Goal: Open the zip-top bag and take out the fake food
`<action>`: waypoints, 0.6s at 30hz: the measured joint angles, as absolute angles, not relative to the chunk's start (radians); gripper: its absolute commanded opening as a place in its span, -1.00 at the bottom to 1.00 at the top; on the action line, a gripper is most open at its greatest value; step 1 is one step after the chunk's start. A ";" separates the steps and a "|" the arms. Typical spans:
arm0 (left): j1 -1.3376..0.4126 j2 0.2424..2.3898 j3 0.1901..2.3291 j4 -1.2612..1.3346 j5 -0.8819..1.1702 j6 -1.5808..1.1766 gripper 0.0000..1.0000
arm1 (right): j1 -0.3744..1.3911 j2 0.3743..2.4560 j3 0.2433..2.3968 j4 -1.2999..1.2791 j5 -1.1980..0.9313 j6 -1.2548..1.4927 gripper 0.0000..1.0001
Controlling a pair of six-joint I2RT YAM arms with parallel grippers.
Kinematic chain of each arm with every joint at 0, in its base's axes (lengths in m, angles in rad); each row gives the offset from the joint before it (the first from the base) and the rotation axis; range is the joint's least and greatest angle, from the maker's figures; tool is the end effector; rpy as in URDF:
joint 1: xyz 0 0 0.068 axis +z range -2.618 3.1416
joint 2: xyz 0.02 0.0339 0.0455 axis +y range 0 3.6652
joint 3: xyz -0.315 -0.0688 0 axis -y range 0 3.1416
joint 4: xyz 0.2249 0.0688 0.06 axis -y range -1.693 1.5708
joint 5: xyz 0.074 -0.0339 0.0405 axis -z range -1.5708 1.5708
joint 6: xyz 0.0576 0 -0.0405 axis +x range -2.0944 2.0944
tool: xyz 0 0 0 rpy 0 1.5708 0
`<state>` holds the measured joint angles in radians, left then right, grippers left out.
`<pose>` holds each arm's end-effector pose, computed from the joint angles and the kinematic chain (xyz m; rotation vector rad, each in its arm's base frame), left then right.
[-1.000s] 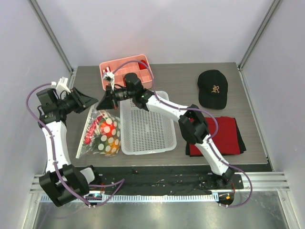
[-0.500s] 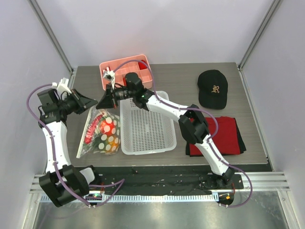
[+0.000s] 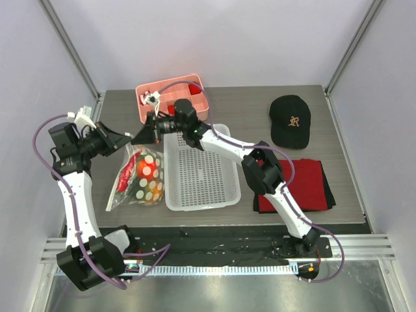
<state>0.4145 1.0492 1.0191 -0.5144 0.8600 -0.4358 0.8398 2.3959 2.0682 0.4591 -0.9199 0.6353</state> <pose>0.1870 0.0346 0.3820 -0.3478 1.9993 -0.9128 0.3608 0.4711 0.3259 -1.0405 1.4678 1.7760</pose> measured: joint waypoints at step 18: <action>0.413 1.036 0.957 -0.480 0.812 -0.458 -0.99 | 0.839 2.404 1.984 0.574 -0.743 0.953 -0.97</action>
<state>0.4133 1.0359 0.9569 -0.4805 0.8124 -0.4580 0.8391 2.4042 1.9842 0.5739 -0.7429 0.9535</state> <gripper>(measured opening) 0.107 0.018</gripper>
